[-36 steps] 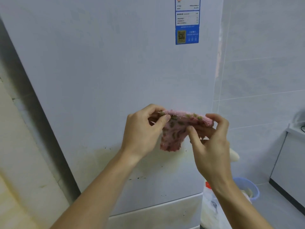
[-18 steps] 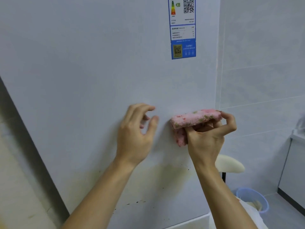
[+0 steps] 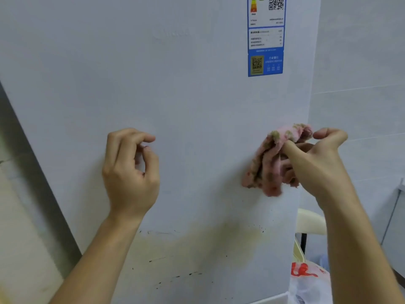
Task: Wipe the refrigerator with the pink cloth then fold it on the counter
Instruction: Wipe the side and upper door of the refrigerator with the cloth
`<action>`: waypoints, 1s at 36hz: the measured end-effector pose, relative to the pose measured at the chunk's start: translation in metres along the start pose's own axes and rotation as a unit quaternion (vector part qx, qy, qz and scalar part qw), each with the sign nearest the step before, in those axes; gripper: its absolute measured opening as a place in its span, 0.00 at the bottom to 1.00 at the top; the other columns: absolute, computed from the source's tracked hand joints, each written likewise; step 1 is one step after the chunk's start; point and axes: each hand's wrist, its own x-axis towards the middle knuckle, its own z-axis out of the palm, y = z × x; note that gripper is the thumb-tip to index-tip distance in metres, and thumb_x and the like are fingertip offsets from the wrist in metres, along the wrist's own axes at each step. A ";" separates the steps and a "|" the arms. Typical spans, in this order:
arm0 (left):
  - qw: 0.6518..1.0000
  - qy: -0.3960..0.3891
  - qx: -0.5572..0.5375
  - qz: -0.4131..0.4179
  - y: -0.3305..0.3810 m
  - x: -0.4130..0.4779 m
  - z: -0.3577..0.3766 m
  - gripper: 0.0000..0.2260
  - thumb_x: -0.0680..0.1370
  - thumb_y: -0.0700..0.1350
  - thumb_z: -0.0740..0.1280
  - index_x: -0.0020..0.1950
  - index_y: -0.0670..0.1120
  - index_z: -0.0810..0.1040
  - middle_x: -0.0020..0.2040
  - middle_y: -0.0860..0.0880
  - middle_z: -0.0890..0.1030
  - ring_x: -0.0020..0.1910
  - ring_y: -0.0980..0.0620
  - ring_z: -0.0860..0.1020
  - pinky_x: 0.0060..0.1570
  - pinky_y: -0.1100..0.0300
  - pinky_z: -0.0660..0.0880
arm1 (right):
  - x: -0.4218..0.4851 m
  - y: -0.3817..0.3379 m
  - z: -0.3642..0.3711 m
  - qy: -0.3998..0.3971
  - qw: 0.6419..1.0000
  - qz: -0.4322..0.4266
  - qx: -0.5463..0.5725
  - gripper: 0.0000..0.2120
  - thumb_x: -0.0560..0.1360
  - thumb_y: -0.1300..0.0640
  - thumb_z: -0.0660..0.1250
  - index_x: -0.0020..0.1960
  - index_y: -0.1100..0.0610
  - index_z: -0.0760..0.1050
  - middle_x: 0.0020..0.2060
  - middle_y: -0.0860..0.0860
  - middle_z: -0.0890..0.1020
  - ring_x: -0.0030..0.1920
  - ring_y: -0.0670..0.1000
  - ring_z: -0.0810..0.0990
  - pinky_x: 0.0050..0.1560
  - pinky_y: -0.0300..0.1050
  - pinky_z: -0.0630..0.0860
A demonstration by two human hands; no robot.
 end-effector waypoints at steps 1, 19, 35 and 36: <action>1.000 0.001 0.000 0.000 0.000 0.000 0.001 0.09 0.77 0.27 0.65 0.52 0.36 0.82 0.52 0.39 0.78 0.47 0.50 0.76 0.46 0.64 0.74 | -0.002 0.002 0.003 0.021 1.000 -0.008 -0.012 0.24 0.78 0.51 0.72 0.58 0.50 0.56 0.39 0.55 0.87 0.35 0.53 0.82 0.43 0.55 0.79; 0.990 0.072 0.096 0.069 -0.031 -0.010 -0.006 0.08 0.79 0.32 0.65 0.53 0.36 0.83 0.57 0.35 0.80 0.57 0.37 0.77 0.61 0.46 0.74 | 0.017 0.078 0.076 0.164 0.889 -0.379 -0.199 0.24 0.83 0.51 0.60 0.78 0.55 0.65 0.82 0.58 0.61 0.84 0.59 0.54 0.83 0.57 0.47; 0.969 0.034 0.218 0.108 -0.086 -0.016 -0.029 0.21 0.86 0.43 0.57 0.80 0.43 0.69 0.82 0.41 0.65 0.83 0.40 0.61 0.80 0.40 0.57 | 0.049 0.004 0.094 0.183 0.858 -0.397 -0.269 0.29 0.86 0.38 0.50 0.84 0.47 0.61 0.84 0.63 0.54 0.83 0.72 0.47 0.80 0.72 0.42; 0.969 0.034 0.221 0.110 -0.087 -0.016 -0.028 0.21 0.86 0.42 0.57 0.80 0.43 0.69 0.82 0.41 0.65 0.83 0.40 0.61 0.80 0.39 0.58 | 0.043 0.008 0.097 0.180 0.857 -0.399 -0.272 0.28 0.86 0.39 0.50 0.84 0.48 0.61 0.84 0.63 0.54 0.83 0.72 0.47 0.80 0.73 0.43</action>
